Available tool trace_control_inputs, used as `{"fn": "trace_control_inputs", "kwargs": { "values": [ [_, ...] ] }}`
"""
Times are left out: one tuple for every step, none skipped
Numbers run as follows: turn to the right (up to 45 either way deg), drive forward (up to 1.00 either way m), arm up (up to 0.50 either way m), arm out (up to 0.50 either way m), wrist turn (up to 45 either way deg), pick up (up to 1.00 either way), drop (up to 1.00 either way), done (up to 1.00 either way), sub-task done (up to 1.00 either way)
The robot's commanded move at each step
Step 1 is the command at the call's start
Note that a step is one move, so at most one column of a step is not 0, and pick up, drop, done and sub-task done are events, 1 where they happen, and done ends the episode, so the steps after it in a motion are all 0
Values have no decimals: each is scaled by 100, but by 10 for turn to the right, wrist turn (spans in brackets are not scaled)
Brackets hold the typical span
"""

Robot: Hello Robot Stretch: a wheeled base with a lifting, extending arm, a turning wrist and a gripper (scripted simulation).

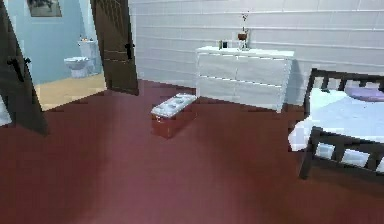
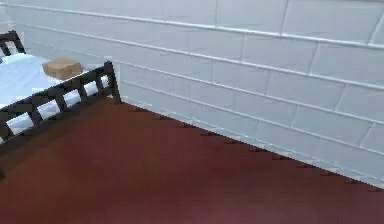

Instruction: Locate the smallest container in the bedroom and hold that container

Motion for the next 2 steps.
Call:
{"fn": "trace_control_inputs", "kwargs": {
  "values": [
    [-210, 0, 0, 0, 0, 0, 0, 0, 0],
    [0, 100, 0, 0, 0, 0, 0, 0, 0]
  ]
}}
